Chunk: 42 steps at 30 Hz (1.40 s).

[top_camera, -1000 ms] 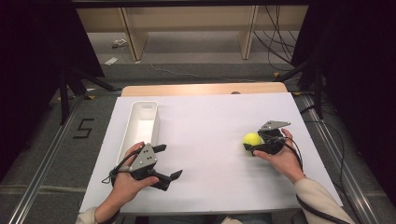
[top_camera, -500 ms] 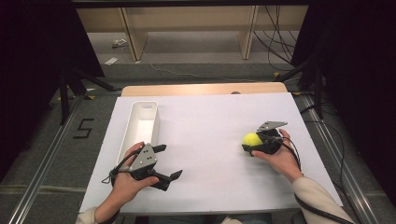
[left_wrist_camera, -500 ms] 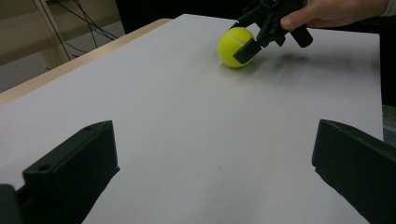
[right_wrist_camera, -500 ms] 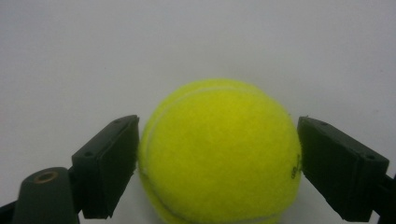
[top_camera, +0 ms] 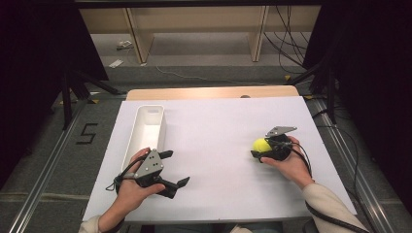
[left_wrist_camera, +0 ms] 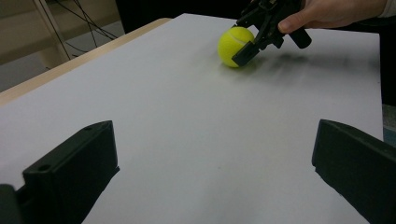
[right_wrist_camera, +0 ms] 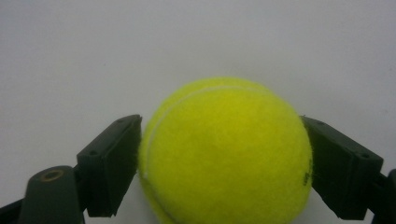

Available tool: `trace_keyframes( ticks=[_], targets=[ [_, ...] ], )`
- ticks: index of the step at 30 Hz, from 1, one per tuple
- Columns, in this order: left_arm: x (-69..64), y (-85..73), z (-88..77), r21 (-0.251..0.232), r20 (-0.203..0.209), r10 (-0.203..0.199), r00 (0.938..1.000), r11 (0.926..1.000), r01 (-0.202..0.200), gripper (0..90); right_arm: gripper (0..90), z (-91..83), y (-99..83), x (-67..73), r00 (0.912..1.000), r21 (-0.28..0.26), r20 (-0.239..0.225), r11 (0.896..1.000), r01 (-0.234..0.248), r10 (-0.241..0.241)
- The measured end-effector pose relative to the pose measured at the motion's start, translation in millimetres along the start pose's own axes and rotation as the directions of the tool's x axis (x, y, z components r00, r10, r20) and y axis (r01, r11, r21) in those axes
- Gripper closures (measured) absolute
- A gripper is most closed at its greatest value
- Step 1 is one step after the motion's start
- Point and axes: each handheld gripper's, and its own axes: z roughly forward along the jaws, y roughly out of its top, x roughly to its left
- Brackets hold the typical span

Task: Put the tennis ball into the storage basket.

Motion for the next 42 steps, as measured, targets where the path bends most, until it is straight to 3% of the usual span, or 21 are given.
trace_keyframes(
  ticks=[7,22,42],
  targets=[
    [0.0,0.1,-0.2,-0.002,0.0,0.0,1.0,1.0,0.0,0.0,24.4,0.0,0.0,-0.5,1.0,0.002,-0.004,1.0,0.004,-0.004],
    [0.6,-0.2,-0.4,0.001,0.001,-0.003,1.0,1.0,0.003,0.0,26.1,-1.7,1.3,0.8,0.9996,0.007,0.008,1.0,0.025,-0.026],
    [0.6,-0.3,-0.8,0.001,-0.001,-0.002,1.0,1.0,0.002,0.0,26.3,-10.8,7.7,3.6,0.9991,-0.057,0.023,0.998,0.037,-0.036]
  ],
)
